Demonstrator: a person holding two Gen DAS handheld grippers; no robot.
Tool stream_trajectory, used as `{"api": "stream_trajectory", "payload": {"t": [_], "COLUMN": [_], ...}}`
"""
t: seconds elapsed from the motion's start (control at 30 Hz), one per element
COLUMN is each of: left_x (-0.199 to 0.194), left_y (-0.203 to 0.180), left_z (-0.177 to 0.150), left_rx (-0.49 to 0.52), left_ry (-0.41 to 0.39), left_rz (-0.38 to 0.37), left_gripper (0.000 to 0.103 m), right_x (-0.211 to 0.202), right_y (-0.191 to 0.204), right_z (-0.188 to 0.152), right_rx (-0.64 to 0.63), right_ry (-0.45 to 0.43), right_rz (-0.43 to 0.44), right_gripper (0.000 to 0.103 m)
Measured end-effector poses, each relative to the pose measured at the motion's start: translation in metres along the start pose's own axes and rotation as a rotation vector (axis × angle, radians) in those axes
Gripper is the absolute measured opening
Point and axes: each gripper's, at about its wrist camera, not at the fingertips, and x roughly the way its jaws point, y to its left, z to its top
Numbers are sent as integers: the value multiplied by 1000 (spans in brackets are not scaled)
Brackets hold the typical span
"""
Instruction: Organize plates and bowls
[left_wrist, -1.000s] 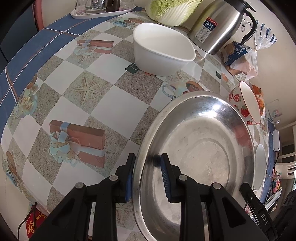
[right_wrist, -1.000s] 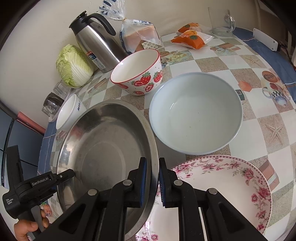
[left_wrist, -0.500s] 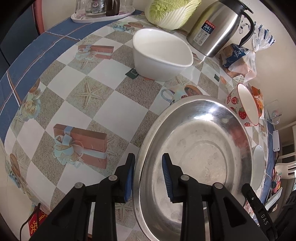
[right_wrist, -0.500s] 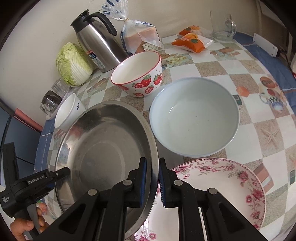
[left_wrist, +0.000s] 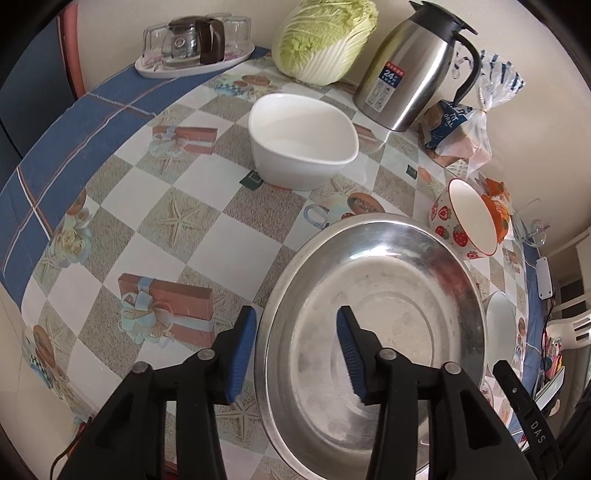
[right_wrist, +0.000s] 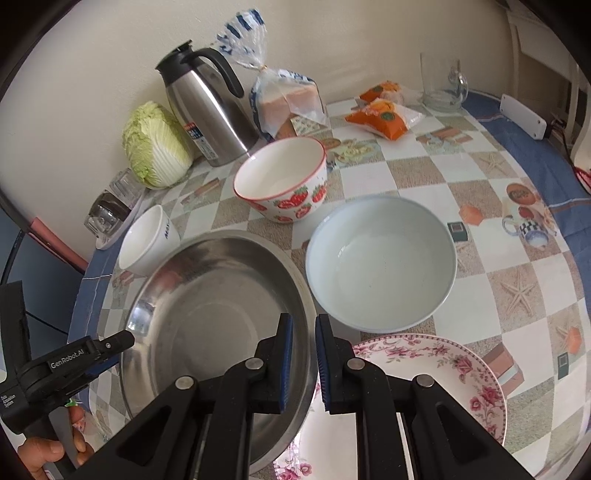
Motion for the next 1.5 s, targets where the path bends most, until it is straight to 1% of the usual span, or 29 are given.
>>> {"api": "stream_trajectory", "payload": {"t": [0.03, 0.07, 0.13, 0.17, 0.2, 0.23, 0.27, 0.3, 0.33, 0.37, 0.43, 0.47, 0.53, 0.67, 0.8, 0.87, 0.97, 1.0, 1.07, 1.1, 1.17, 1.3, 1.37, 1.4, 1.5], "left_x": [0, 0, -1, -1, -1, -1, -2, -2, -3, -5, -7, -9, -9, -11, -14, -17, -24, -26, -31, -33, -38, -43, -46, -47, -56], "left_y": [-2, -3, -6, -8, -9, -10, -11, -12, -13, -14, -15, -16, -17, -19, -23, -25, -28, -30, -35, -39, -43, -49, -55, -58, -68], "left_z": [0, 0, 0, 0, -1, -1, -1, -2, -2, -2, -2, -2, -1, 0, 0, 1, 1, 0, -2, -3, -5, -10, -15, -18, -28], "left_rx": [8, 19, 39, 51, 60, 68, 78, 86, 95, 105, 119, 128, 143, 151, 170, 171, 166, 171, 189, 199, 205, 212, 223, 228, 241], "left_ry": [-3, -8, -15, -18, -20, -22, -26, -31, -45, -62, -89, -105, -111, -121, -144, -157, -178, -190, -220, -241, -272, -290, -304, -312, -340], "left_rz": [4, 10, 22, 29, 32, 35, 39, 42, 48, 56, 76, 91, 112, 114, 152, 143, 91, 86, 115, 135, 154, 111, 97, 90, 53], "left_gripper": [58, 62, 63, 63, 63, 65, 77, 85, 93, 93, 94, 96, 98, 98, 98, 98, 98, 98, 98, 98, 98, 98, 98, 98, 98], "right_x": [-2, -3, -5, -5, -4, -4, -4, -4, -5, -5, -6, -7, -8, -7, -7, -8, -10, -11, -16, -20, -26, -41, -52, -60, -77], "right_y": [2, 4, 8, 9, 11, 12, 14, 15, 17, 19, 22, 23, 26, 30, 31, 31, 28, 28, 26, 24, 22, 18, 15, 12, 3], "right_z": [0, 0, 1, 1, 0, 0, 0, -1, -1, -1, -2, -2, -2, -3, -2, -2, -1, 0, 1, 1, 3, 3, 2, 1, 0], "right_rx": [-8, -14, -31, -38, -45, -52, -61, -70, -84, -98, -126, -138, -159, -191, -208, -204, -193, -189, -174, -165, -146, -124, -113, -97, -42], "right_ry": [-8, -12, -19, -19, -20, -23, -29, -35, -44, -50, -69, -79, -88, -97, -100, -98, -104, -109, -126, -139, -166, -223, -267, -302, -368], "right_rz": [0, 0, -7, -14, -14, -17, -18, -20, -27, -33, -49, -57, -69, -99, -116, -117, -124, -123, -119, -113, -108, -123, -126, -132, -145], "right_gripper": [15, 15, 15, 20, 39, 65, 73, 79, 81, 84, 103, 103, 103, 103, 103, 103, 103, 103, 103, 103, 103, 103, 103, 103, 103]}}
